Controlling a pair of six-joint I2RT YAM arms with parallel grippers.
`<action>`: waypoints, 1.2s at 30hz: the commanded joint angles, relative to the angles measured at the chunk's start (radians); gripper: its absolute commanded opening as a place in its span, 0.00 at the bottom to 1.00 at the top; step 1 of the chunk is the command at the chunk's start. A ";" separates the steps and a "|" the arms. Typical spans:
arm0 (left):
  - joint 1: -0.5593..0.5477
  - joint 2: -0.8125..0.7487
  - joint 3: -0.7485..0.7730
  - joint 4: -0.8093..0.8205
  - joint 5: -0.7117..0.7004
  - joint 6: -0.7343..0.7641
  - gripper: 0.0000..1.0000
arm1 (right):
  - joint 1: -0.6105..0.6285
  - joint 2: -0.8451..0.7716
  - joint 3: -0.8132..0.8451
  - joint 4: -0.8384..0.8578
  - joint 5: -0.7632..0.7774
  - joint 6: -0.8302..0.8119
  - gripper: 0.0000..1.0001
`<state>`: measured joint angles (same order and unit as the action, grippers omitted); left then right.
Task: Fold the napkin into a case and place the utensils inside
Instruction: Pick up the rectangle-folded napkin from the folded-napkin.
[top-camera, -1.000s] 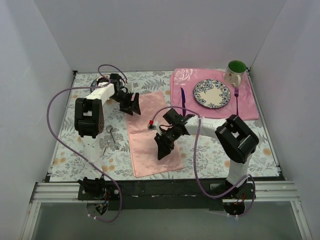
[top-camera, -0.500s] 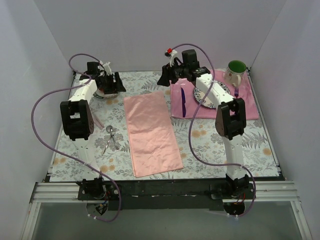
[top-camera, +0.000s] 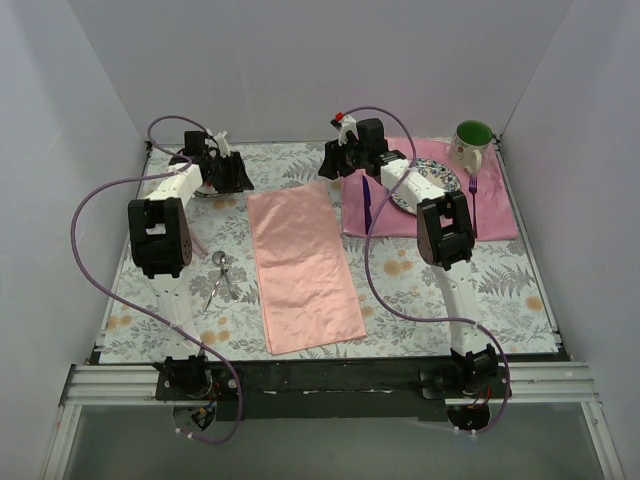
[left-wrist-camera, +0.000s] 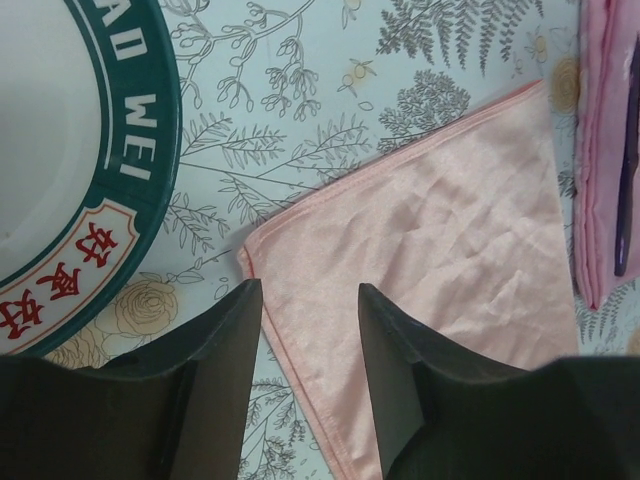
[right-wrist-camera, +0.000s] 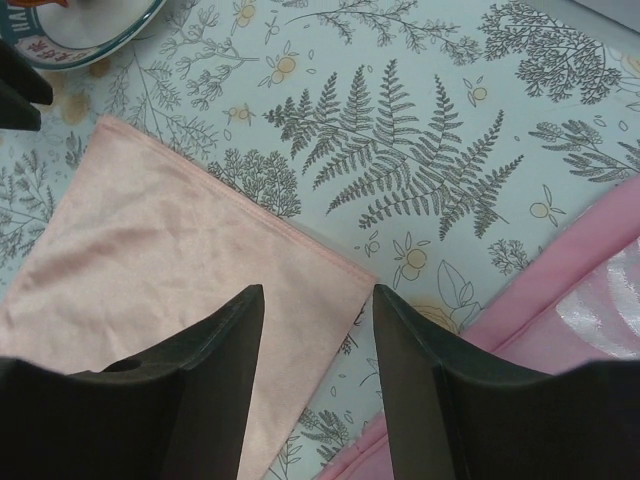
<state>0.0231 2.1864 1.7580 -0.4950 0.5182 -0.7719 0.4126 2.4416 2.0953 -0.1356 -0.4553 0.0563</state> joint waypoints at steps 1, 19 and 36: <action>-0.009 0.007 -0.023 0.007 -0.043 0.028 0.41 | -0.003 0.019 -0.017 0.106 0.063 0.020 0.55; -0.009 0.050 -0.012 -0.011 -0.092 0.036 0.40 | 0.003 0.105 -0.018 0.160 0.072 0.033 0.49; -0.009 0.116 0.051 -0.033 -0.061 0.006 0.38 | 0.009 0.146 0.020 0.159 0.056 0.092 0.37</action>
<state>0.0174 2.2875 1.7832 -0.5083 0.4522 -0.7647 0.4152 2.5702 2.0785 -0.0082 -0.3973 0.1207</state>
